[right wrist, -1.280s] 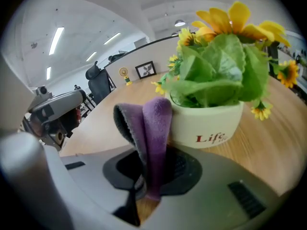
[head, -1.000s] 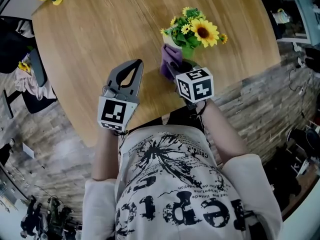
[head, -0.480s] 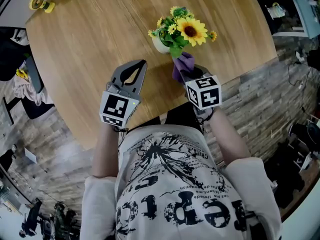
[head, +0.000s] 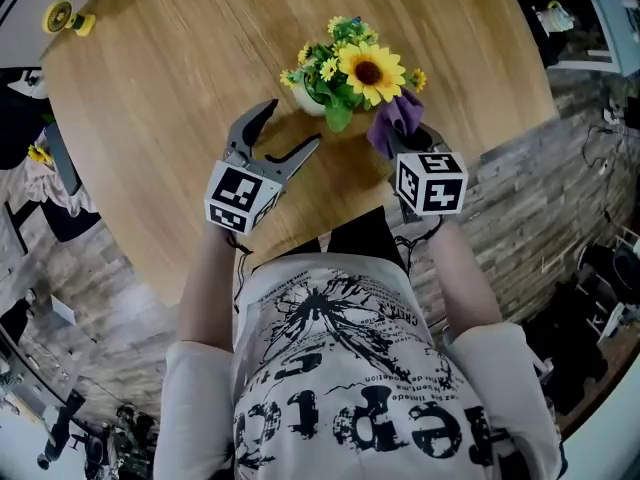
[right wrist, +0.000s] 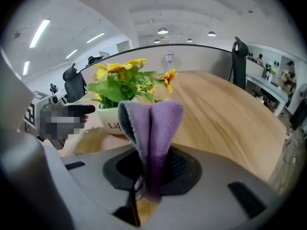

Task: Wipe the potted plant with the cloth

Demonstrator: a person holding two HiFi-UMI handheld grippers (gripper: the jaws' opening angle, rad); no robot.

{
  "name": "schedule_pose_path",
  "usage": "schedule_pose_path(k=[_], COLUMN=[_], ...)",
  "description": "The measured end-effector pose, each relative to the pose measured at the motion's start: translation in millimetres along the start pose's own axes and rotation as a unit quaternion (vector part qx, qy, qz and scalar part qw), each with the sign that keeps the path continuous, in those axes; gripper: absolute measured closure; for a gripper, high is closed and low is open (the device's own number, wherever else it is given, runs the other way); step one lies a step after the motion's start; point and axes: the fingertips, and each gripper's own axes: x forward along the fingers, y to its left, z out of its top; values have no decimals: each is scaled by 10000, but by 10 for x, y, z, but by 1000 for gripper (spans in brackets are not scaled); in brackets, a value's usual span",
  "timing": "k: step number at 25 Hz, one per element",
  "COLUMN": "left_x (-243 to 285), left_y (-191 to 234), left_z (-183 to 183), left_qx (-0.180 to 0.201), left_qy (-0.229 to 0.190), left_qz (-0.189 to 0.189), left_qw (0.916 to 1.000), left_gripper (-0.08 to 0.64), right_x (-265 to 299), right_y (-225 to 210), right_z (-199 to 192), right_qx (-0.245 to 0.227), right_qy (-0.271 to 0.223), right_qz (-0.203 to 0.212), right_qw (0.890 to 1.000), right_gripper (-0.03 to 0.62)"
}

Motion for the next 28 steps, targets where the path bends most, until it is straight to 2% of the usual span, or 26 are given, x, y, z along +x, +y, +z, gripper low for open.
schedule_pose_path(k=[4,9,16,22,28], left_x=[213,494,774,878,1006], left_y=[51,68,87,81,98], left_z=[61,135,131,47,81], left_qx=[121,355,634,1096,1229], left_qy=[9,97,298,597,651], left_qz=[-74,-250,-407,-400,-436], left_qw=[9999,9990,9967,9914,9893], left_gripper=[74,-22,-29,-29,-9], right_x=[53,118,181,276,323], right_y=[-172,-340,-503,-549,-562], right_z=[140,281,495,563,562], right_qx=[-22,-62,-308,-335,-354], right_qy=[-34,-24,-250,-231,-182], right_qz=[-54,-50,-121,-17,64], right_qw=[10000,10000,9991,9992,9992], right_gripper=[514,514,514,514,514])
